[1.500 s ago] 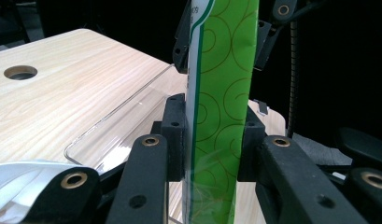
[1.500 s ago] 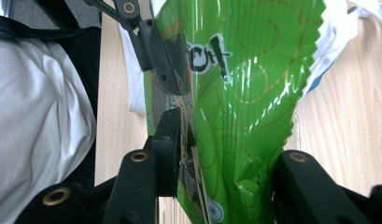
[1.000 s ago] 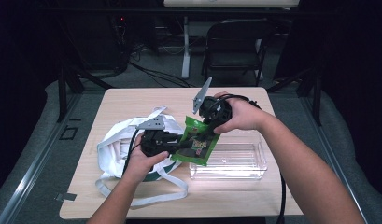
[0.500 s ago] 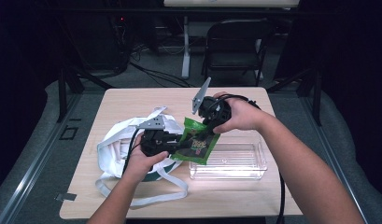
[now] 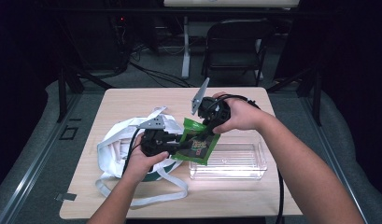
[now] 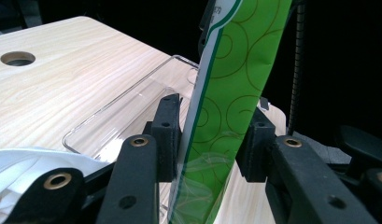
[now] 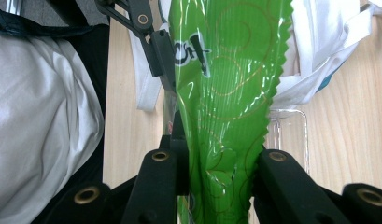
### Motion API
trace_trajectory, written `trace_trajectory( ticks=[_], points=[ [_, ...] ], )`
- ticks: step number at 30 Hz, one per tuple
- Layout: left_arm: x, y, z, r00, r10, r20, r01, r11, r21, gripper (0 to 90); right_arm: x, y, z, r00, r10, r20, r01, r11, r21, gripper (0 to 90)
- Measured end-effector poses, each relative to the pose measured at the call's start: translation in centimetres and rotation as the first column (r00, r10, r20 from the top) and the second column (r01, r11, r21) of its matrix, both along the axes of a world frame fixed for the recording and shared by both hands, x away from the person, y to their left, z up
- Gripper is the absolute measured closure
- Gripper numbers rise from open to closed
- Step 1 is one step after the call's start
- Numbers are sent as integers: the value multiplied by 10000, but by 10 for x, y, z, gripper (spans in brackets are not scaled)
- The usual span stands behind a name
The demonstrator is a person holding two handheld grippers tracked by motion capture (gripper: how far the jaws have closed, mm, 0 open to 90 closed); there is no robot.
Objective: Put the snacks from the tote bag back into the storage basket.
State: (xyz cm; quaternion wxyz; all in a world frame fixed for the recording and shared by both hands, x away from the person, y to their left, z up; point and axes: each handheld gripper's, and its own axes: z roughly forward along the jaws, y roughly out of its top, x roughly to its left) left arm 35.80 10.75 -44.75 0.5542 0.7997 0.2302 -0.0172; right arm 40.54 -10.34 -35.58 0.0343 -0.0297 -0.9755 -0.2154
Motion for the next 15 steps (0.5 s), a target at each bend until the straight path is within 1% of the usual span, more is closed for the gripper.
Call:
trace_trajectory(
  ticks=[3,5,6,7,15],
  points=[
    [1,0,-1,9999,93,-52,-93,9999,114,634,0,-1,0,10000,-18,20,18,10000,-75,753],
    [1,0,-1,9999,126,-68,-125,9999,114,628,1,-1,0,10000,-38,61,39,9999,-116,753],
    [1,1,-2,9998,195,-93,-194,9998,25,627,1,-3,0,9999,-92,86,94,9999,-145,753],
    [1,1,-2,9997,214,-88,-214,9998,41,627,1,-3,0,9999,-158,65,158,9998,-89,753],
    [3,2,-4,9995,285,-144,-283,9995,104,620,3,-7,2,9995,-287,118,289,9995,-141,753]
  ],
)
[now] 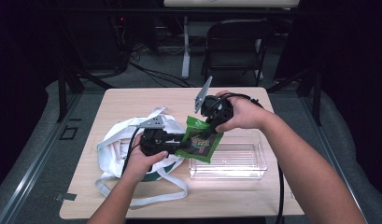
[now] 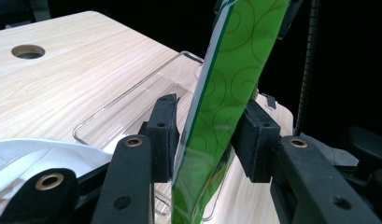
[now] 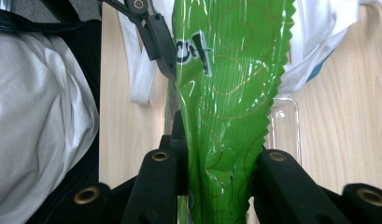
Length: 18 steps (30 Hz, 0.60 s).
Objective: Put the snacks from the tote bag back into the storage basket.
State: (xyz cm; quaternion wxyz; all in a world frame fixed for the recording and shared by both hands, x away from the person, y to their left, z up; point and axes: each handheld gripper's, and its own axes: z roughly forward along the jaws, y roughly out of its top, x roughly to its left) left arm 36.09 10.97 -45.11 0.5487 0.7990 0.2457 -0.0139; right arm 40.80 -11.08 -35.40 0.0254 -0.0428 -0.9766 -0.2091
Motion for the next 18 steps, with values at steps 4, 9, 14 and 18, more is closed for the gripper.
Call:
trace_trajectory(
  ticks=[4,9,14,18],
  points=[
    [1,1,-1,10000,69,-4,-69,9999,110,626,1,-2,3,9999,-35,137,37,9998,-188,753],
    [1,3,0,9999,139,-7,-139,9999,90,627,2,-5,6,9996,-107,247,113,9997,-214,752],
    [3,5,-2,9998,204,-60,-204,9998,53,624,4,-8,7,9993,-165,326,178,9991,-385,752],
    [4,7,-3,9994,330,-79,-330,9994,95,623,5,-11,9,9989,-203,421,224,9984,-514,751]
  ],
)
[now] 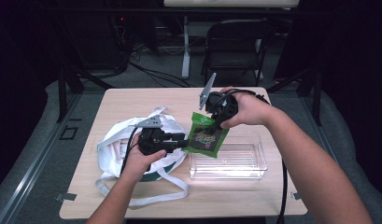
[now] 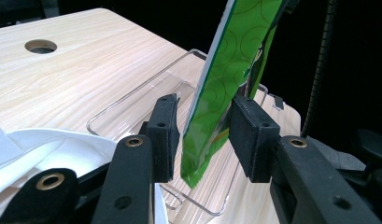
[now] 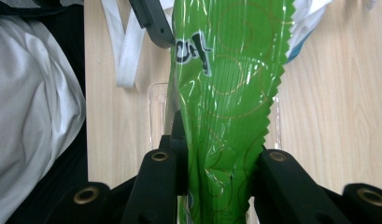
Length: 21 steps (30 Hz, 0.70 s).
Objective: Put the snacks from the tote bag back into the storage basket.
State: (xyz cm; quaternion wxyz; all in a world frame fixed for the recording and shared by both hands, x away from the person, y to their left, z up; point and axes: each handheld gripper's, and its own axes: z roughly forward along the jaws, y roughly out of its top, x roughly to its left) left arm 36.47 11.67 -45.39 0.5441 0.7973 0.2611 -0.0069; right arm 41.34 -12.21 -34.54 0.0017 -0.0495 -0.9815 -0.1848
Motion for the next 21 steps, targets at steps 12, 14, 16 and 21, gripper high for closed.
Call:
trace_trajectory(
  ticks=[12,14,16,21],
  points=[
    [3,5,-2,9999,158,-27,-158,9999,39,618,5,-10,-4,9986,-166,505,196,9981,-583,750],
    [3,6,-2,9998,172,-20,-172,9999,19,618,6,-11,-6,9983,-171,548,208,9975,-679,750],
    [3,6,-2,9997,238,7,-238,9997,0,612,7,-10,-9,9981,-148,601,201,9959,-886,750],
    [4,8,-2,9996,290,26,-290,9996,32,609,9,-9,-14,9970,-79,773,171,9927,-1190,749]
  ],
)
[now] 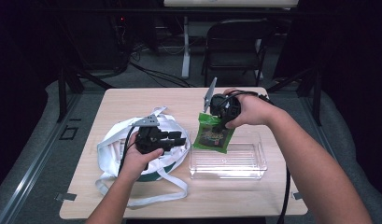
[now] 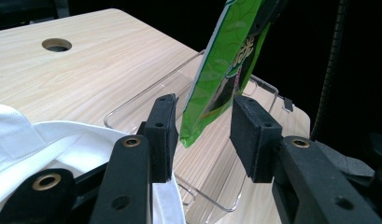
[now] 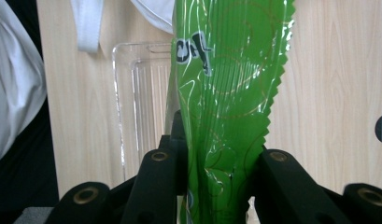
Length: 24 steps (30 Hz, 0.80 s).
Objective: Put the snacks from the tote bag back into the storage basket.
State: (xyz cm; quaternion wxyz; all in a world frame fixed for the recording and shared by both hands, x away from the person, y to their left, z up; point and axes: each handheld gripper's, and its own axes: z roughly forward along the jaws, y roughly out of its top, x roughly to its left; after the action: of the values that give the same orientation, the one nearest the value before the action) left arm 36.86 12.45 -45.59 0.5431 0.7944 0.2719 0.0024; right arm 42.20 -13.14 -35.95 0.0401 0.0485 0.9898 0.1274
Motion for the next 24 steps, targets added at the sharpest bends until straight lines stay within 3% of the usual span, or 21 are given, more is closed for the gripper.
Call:
trace_trajectory(
  ticks=[12,20,24],
  points=[
    [1,2,0,9999,128,34,-129,9999,67,588,5,3,-13,9994,90,333,-68,9979,-644,747],
    [2,3,-1,9998,204,27,-204,9998,82,582,10,5,-18,9994,47,338,-23,9975,-707,747],
    [2,4,-2,9996,265,-6,-265,9996,89,581,13,7,-26,9997,13,239,-2,9989,-473,747]
  ],
)
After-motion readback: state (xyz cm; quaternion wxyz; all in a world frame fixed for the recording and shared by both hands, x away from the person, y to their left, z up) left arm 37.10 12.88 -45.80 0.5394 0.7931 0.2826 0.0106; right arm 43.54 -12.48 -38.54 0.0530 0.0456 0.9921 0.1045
